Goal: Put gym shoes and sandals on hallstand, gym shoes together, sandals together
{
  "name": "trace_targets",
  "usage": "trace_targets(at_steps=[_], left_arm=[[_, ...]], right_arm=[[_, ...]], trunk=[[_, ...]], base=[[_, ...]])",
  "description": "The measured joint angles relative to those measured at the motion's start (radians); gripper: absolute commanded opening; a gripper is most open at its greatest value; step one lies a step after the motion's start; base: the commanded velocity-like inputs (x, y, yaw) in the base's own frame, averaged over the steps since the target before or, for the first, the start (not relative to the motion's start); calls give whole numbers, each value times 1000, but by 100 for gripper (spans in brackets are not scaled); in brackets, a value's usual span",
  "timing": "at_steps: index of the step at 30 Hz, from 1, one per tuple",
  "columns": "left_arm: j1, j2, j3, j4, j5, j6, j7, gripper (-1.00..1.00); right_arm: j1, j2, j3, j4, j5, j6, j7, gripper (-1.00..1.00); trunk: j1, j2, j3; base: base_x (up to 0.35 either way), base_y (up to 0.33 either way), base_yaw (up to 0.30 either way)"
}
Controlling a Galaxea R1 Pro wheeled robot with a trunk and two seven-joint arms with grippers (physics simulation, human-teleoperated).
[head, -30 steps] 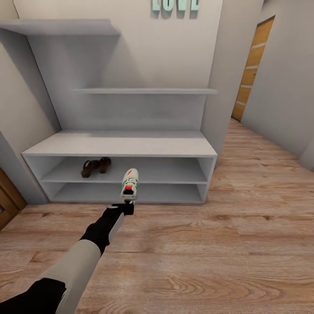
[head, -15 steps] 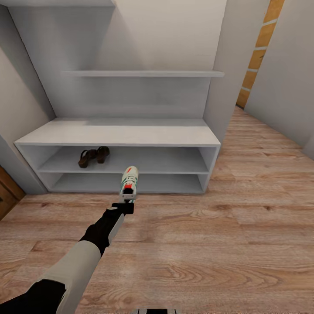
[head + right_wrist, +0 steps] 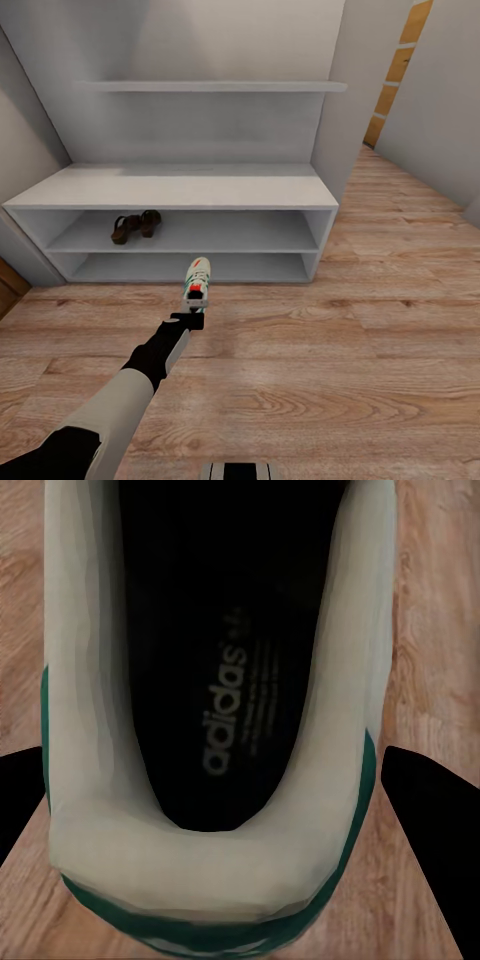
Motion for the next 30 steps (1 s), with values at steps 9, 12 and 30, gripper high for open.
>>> trace_targets(at_steps=[9,12,30], left_arm=[[1,-1,-1,3,-1,-17,-3,-100],[1,-1,-1,3,-1,-23,-3,-100],[-7,-14,0,-19,-1,-31,2,-100]], right_arm=[[-3,7,2,8,1,-8,0,-100],[-3,7,2,8,1,-7,0,-100],[-3,7,0,10,49,-5,0,-100]], trunk=[[0,0,0],[0,0,0],[0,0,0]], base=[[0,0,-1],[0,0,0],[0,0,0]])
